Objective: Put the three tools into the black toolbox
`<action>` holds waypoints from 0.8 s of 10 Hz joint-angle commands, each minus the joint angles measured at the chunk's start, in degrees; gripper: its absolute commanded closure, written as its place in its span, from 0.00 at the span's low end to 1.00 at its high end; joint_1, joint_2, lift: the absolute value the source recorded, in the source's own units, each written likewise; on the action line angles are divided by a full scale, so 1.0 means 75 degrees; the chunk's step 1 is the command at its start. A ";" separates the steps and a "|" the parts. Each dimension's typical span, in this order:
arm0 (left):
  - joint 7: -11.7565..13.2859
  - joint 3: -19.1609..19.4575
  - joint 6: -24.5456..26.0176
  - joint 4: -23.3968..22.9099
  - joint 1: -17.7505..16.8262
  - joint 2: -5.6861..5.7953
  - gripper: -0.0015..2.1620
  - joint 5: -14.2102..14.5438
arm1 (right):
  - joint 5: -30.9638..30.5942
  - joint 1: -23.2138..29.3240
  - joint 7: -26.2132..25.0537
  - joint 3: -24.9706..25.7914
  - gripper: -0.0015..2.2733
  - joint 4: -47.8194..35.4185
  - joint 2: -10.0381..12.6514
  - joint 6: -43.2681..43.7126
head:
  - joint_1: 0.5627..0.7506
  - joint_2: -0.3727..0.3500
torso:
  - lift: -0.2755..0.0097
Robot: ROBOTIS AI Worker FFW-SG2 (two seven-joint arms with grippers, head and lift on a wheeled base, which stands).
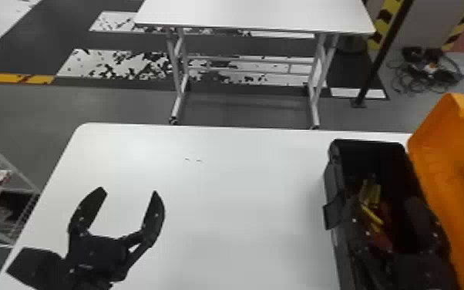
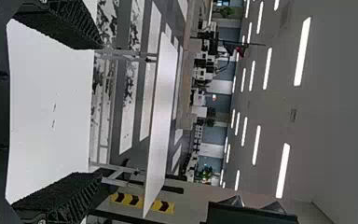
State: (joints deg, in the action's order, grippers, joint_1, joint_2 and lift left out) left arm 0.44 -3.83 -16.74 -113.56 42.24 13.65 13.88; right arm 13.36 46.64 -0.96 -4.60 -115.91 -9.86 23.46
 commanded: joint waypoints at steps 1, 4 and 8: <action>0.0012 -0.0028 -0.0023 0.0036 -0.0007 -0.0027 0.01 0.0000 | 0.0000 0.0003 0.0000 -0.0008 0.03 0.0009 0.0002 0.0017 | 0.70 0.52 | 0.79; 0.0023 -0.0051 -0.0023 0.0036 -0.0007 -0.0027 0.01 0.0000 | 0.0000 0.0050 0.0000 0.0016 0.03 0.0033 0.0002 0.0111 | 0.70 0.52 | 0.79; 0.0070 -0.0098 -0.0047 0.0036 0.0005 -0.0039 0.01 0.0000 | 0.0059 0.0250 0.0000 0.0063 0.03 0.0021 -0.0010 0.0462 | 0.70 0.49 | 0.79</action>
State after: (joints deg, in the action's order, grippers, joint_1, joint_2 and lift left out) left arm 0.88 -4.59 -17.09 -113.30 42.26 13.34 13.89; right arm 13.72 48.30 -0.96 -4.21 -115.75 -9.91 26.83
